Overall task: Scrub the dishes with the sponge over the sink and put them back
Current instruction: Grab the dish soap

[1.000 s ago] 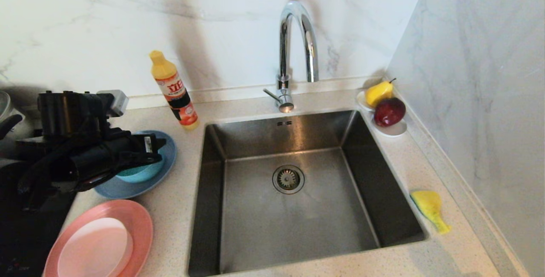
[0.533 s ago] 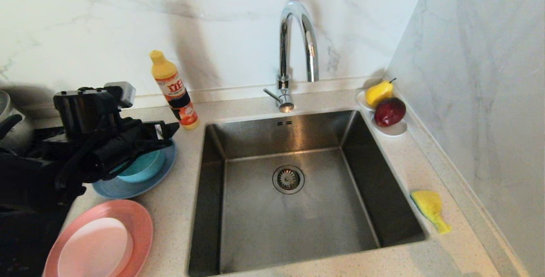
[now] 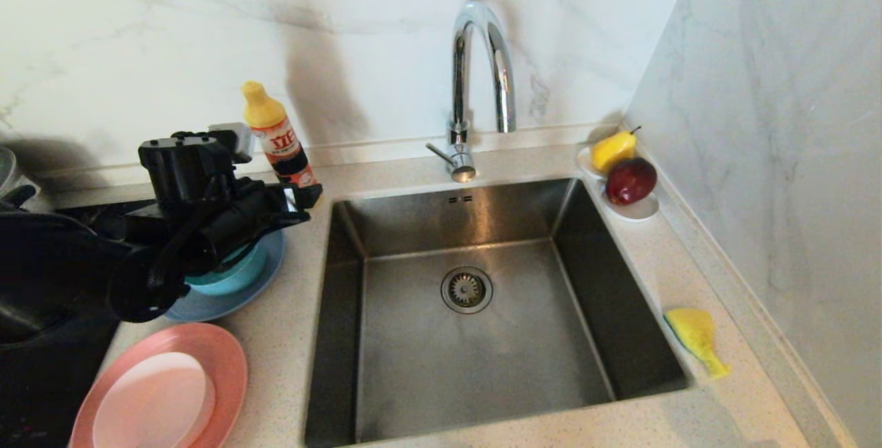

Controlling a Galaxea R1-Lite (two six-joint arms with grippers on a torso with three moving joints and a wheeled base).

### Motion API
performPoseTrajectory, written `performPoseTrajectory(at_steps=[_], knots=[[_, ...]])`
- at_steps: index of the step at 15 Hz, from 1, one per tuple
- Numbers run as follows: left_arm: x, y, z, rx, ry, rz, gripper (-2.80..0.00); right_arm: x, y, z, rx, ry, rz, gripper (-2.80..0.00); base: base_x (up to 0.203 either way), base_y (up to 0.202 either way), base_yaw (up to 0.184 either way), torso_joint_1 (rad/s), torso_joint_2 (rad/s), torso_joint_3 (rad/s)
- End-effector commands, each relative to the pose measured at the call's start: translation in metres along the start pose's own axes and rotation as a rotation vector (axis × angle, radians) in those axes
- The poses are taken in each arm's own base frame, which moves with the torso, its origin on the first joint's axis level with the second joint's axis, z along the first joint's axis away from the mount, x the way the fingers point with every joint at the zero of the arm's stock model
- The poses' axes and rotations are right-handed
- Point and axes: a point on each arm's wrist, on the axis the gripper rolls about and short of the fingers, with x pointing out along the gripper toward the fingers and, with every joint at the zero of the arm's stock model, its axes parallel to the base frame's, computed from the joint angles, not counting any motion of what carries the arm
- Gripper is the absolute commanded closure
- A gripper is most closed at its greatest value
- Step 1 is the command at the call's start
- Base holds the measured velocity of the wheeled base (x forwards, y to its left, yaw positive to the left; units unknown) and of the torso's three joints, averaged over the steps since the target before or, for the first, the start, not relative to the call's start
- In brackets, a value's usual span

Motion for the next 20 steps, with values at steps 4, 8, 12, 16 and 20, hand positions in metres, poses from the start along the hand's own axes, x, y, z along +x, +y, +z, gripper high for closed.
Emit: performPoseTrajectory(at_steps=[4,8,12,16,20], knots=[[0.03,-0.004,-0.013,-0.014,-0.076,0.04,-2.8,0.0,0.0,0.0,0.0,-0.001,0.001,0.0,0.0,0.0,0.0,0.0,0.0,0.0],[0.041,-0.006,-0.014,-0.016,-0.089,0.043,-2.8,0.0,0.0,0.0,0.0,-0.001,0.001,0.0,0.0,0.0,0.0,0.0,0.0,0.0],[0.057,-0.007,-0.016,-0.021,-0.106,0.045,-2.8,0.0,0.0,0.0,0.0,-0.001,0.001,0.0,0.0,0.0,0.0,0.0,0.0,0.0],[0.071,-0.008,-0.013,-0.027,-0.135,0.05,-2.8,0.0,0.0,0.0,0.0,-0.001,0.001,0.0,0.0,0.0,0.0,0.0,0.0,0.0],[0.086,-0.01,-0.013,-0.03,-0.166,0.067,-2.8,0.0,0.0,0.0,0.0,-0.001,0.001,0.0,0.0,0.0,0.0,0.0,0.0,0.0]])
